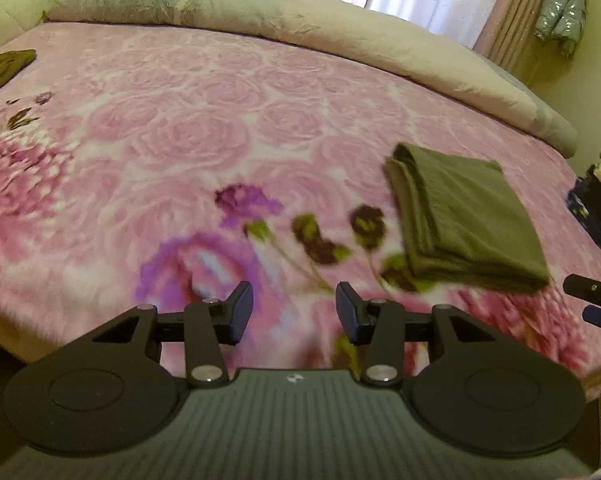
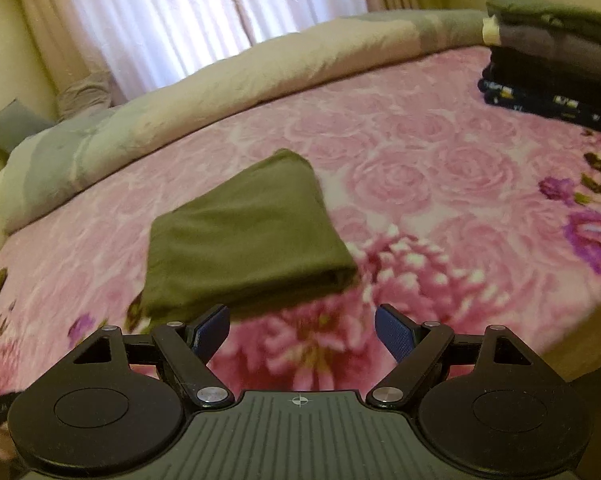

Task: Fold clothes

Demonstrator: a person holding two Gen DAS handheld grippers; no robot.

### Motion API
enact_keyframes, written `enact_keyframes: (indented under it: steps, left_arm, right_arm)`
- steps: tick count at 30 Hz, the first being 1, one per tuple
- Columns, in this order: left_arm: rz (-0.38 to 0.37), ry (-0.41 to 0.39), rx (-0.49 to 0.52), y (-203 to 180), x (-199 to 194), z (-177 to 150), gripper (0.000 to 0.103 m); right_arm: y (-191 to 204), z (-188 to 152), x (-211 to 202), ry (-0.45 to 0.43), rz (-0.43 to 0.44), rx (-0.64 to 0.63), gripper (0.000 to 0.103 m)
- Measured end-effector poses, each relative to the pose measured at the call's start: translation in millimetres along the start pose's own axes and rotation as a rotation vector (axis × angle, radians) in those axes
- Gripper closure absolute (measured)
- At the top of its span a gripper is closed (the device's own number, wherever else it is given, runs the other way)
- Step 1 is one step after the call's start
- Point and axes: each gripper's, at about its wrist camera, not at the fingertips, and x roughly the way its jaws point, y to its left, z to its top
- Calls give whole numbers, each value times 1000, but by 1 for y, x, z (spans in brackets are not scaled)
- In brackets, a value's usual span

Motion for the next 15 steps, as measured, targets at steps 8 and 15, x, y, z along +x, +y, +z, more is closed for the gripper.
enact_keyframes:
  steps: [8, 15]
  left_arm:
    - [-7, 129, 64, -24, 52, 84, 62]
    - [-69, 166, 168, -104, 19, 181, 62]
  right_arm:
    - [14, 45, 53, 132, -63, -6, 20]
    - [13, 111, 24, 229, -114, 85, 20]
